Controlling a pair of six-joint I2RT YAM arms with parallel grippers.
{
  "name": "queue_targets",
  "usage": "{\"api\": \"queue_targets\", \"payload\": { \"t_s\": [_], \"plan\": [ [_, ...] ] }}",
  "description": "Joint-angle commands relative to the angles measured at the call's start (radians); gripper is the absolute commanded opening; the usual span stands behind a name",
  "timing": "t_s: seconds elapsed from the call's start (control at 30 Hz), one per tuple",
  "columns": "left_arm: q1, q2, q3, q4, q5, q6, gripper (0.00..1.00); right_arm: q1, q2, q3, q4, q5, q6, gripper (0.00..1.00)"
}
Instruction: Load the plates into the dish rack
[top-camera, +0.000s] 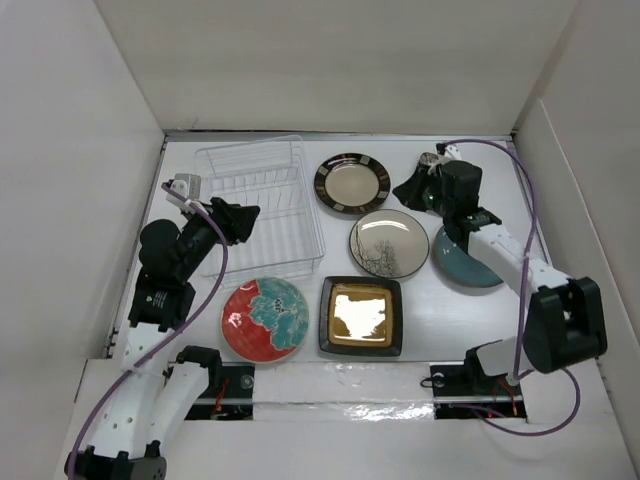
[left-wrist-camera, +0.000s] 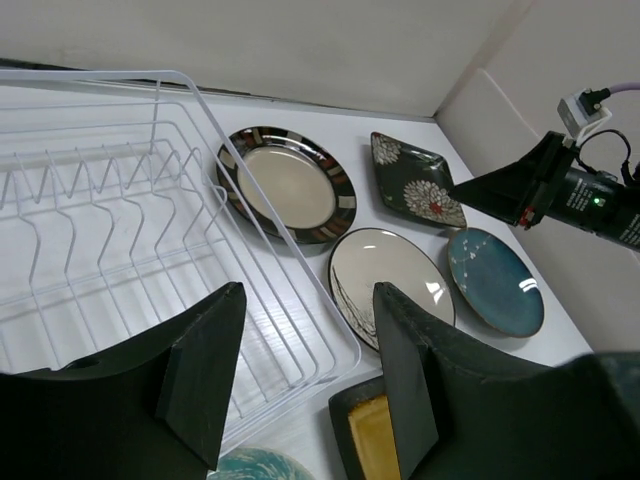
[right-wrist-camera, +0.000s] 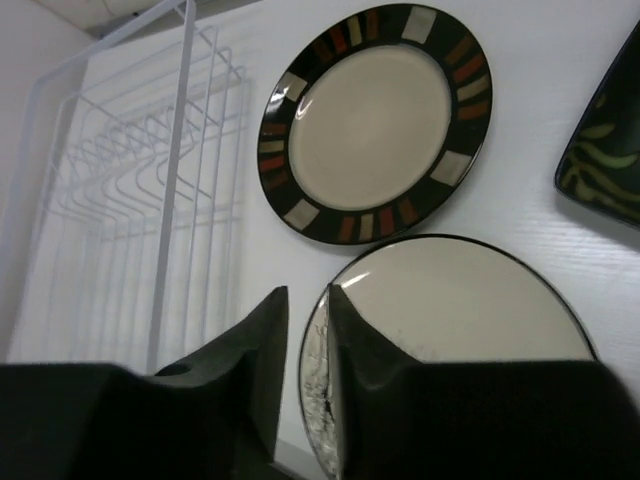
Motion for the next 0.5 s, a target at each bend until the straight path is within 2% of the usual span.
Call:
{"api": "queue_targets", "payload": {
  "t_s": [0.0, 0.03, 0.07, 0.17, 0.2, 0.23, 0.27, 0.3, 0.37, 0.47],
  "plan": [
    [-0.016, 0.005, 0.008, 0.002, -0.047, 0.03, 0.49, -0.032, 0.107, 0.067, 0.118, -0.098, 0.007, 0.15],
    [-0.025, 0.012, 0.011, 0.0, -0.052, 0.035, 0.48, -0.032, 0.132, 0.081, 0.132, -0.09, 0.005, 0.09],
    [-0.025, 0.014, 0.01, -0.003, -0.051, 0.032, 0.46, -0.032, 0.155, 0.092, 0.138, -0.081, 0.01, 0.08],
    [-0.025, -0.004, -0.004, 0.008, -0.04, 0.027, 0.33, -0.032, 0.249, 0.156, 0.089, 0.025, 0.027, 0.11],
    [-0.025, 0.003, -0.001, 0.005, -0.052, 0.026, 0.24, -0.032, 0.266, 0.17, 0.075, 0.036, 0.034, 0.15],
    [-0.025, 0.005, 0.005, 0.002, -0.058, 0.027, 0.17, -0.032, 0.29, 0.172, 0.086, 0.072, 0.048, 0.21],
    [-0.034, 0.003, 0.006, -0.003, -0.065, 0.027, 0.11, -0.032, 0.303, 0.178, 0.097, 0.091, 0.051, 0.37],
    [-0.034, -0.01, 0.005, -0.004, -0.069, 0.029, 0.04, -0.032, 0.321, 0.188, 0.095, 0.106, 0.053, 0.46],
    [-0.034, -0.018, 0.003, -0.006, -0.08, 0.029, 0.0, -0.032, 0.385, 0.239, 0.063, 0.129, 0.071, 0.59],
    [-0.045, -0.007, 0.01, -0.012, -0.107, 0.03, 0.0, -0.032, 0.434, 0.259, 0.057, 0.155, 0.107, 0.64]
  ]
}}
